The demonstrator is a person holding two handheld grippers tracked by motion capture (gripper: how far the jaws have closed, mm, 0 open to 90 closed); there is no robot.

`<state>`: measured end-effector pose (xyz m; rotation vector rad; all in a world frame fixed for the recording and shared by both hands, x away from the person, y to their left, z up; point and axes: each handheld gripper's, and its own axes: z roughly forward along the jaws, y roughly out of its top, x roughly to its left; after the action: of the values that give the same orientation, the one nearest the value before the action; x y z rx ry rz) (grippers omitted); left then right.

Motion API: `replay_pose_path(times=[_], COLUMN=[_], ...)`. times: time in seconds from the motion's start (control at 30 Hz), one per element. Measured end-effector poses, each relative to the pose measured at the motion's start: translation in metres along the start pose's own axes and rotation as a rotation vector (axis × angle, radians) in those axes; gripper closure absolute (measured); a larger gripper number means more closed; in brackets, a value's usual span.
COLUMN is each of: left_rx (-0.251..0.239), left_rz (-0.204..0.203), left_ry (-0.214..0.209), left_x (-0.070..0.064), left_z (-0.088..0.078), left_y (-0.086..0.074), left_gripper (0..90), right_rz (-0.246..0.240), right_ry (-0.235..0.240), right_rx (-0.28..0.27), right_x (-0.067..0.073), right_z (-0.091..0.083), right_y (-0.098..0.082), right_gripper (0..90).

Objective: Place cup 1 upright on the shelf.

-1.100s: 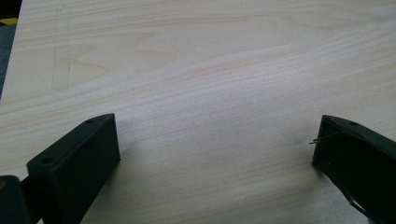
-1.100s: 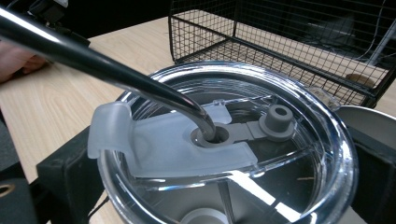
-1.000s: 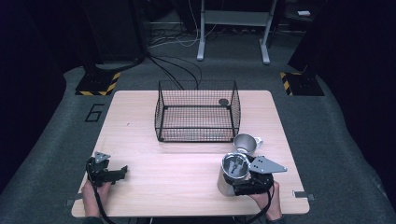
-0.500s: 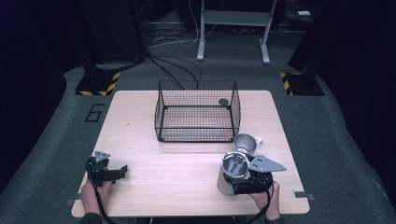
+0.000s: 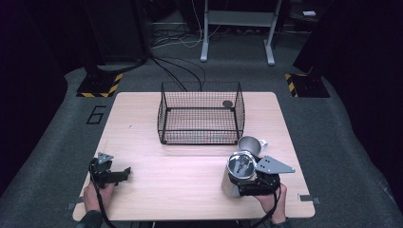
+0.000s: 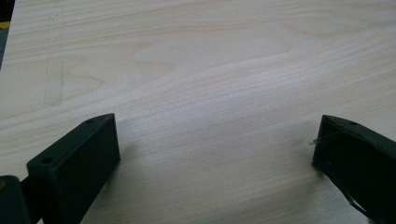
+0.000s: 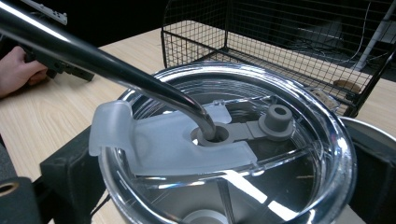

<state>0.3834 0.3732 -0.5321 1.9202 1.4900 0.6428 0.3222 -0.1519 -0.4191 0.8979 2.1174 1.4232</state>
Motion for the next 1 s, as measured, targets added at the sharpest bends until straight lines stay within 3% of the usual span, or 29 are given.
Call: replay_pose_path(times=[0.1, 0.47, 1.0], left_rx=[0.000, 0.000, -0.006], left_rz=[0.000, -0.003, -0.007], left_ry=[0.000, -0.004, -0.001], left_x=[0.000, -0.001, -0.001], left_z=[0.000, 0.000, 0.001], left_y=[0.000, 0.000, 0.000], left_gripper=[0.4, 0.4, 0.4], right_rz=[-0.020, 0.004, -0.008], right_ry=[-0.004, -0.006, -0.003], right_rx=[-0.001, -0.016, 0.003], right_x=[0.000, -0.004, -0.011], right_z=[0.000, 0.002, 0.016], right_y=[0.006, 0.021, 0.035], right_gripper=[3.7, 3.7, 3.7])
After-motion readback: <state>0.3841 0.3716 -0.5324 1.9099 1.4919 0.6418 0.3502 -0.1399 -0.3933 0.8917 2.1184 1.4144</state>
